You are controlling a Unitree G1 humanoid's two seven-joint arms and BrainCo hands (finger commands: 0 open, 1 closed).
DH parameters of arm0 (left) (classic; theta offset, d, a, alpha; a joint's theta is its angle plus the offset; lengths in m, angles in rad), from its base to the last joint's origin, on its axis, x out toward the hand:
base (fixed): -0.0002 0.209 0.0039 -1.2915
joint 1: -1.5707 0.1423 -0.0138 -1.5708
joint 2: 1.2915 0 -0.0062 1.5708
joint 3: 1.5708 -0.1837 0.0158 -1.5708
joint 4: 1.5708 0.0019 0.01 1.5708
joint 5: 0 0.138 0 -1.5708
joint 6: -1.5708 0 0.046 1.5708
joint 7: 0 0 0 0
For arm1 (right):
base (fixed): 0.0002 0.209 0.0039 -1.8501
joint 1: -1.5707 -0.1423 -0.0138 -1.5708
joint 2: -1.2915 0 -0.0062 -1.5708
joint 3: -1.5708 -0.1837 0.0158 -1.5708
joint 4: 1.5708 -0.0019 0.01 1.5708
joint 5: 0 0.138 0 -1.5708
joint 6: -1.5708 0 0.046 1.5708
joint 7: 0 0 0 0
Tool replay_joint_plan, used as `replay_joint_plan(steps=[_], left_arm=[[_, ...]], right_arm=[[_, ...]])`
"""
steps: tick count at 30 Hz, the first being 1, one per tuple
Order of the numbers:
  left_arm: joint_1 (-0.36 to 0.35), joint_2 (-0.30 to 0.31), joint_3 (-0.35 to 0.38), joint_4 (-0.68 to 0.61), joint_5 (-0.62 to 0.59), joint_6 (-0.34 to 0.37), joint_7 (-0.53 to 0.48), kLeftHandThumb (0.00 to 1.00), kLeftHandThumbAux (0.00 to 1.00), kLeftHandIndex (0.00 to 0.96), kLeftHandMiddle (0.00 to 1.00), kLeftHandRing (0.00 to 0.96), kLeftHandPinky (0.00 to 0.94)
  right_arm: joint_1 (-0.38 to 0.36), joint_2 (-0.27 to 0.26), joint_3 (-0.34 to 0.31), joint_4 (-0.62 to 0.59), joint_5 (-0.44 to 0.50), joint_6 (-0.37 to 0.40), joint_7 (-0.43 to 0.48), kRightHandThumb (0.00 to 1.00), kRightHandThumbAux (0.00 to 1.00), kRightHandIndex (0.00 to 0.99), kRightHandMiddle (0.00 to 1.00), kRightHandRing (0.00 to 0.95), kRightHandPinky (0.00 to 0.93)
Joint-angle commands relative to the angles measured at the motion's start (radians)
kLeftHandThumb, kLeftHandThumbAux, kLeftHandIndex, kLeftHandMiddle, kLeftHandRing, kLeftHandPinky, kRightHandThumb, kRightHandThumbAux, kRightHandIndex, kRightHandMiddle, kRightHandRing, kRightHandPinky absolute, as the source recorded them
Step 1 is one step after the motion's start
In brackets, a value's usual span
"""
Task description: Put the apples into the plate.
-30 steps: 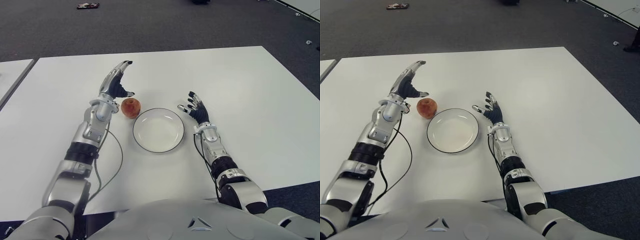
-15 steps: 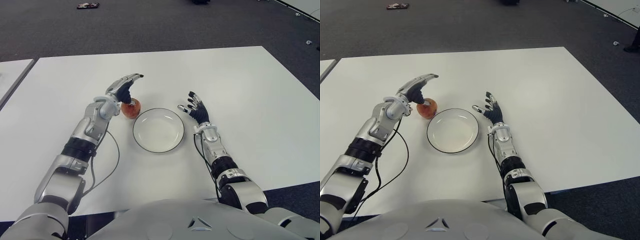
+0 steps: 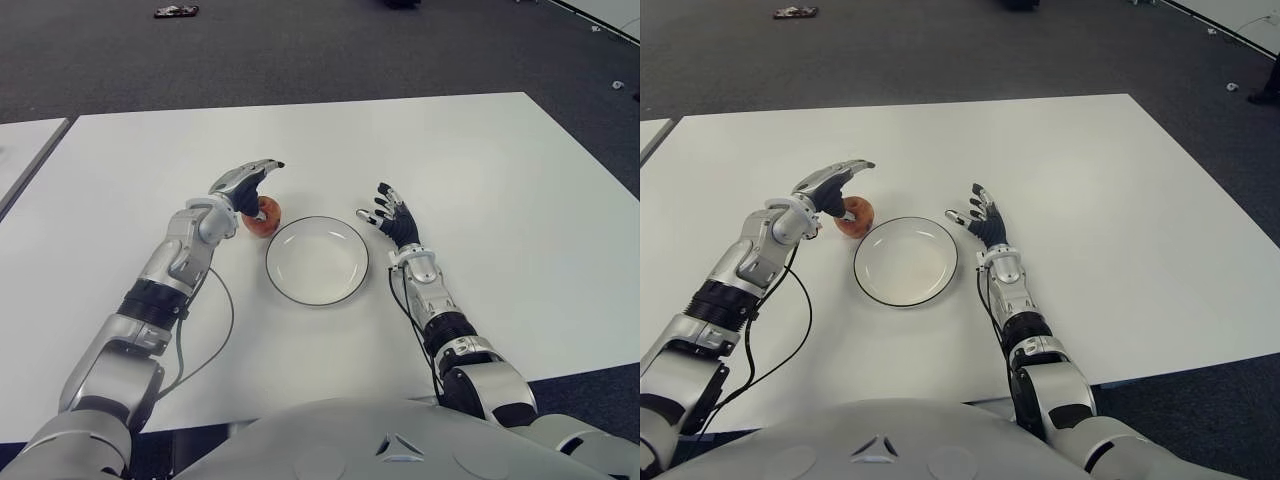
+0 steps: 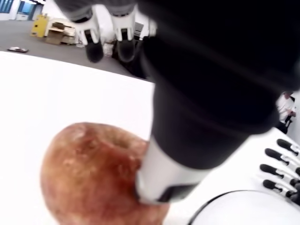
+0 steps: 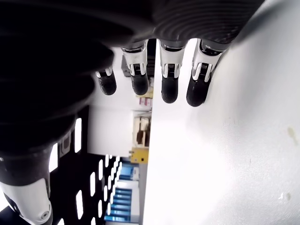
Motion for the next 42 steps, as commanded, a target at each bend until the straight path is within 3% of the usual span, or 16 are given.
replay_joint_plan(steps=[1,12,24,33,42], left_arm=[[0.020,0.012,-0.038,0.013,0.047,0.040,-0.032,0.029,0.350,0.000,0.000,0.000,0.036],[0.024,0.011,-0.059,0.021,0.049,0.073,-0.057,0.016,0.363,0.000,0.000,0.000,0.046],[0.040,0.022,-0.036,-0.005,0.025,0.100,-0.103,0.008,0.374,0.000,0.000,0.000,0.047],[0.043,0.024,-0.033,-0.002,0.017,0.109,-0.117,0.004,0.376,0.000,0.000,0.000,0.020],[0.038,0.016,-0.038,0.017,0.004,0.107,-0.124,0.000,0.372,0.000,0.000,0.000,0.069]], right_arm=[[0.045,0.011,0.003,0.052,0.008,0.044,0.025,0.055,0.695,0.000,0.068,0.098,0.161],[0.041,0.007,0.000,0.057,0.007,0.043,0.029,0.059,0.685,0.000,0.079,0.106,0.167],[0.035,0.001,-0.004,0.067,0.009,0.040,0.038,0.059,0.689,0.000,0.079,0.113,0.177],[0.037,-0.003,-0.004,0.070,0.009,0.029,0.046,0.055,0.680,0.000,0.064,0.092,0.137],[0.039,-0.006,-0.007,0.072,0.009,0.028,0.047,0.061,0.683,0.000,0.067,0.091,0.146]])
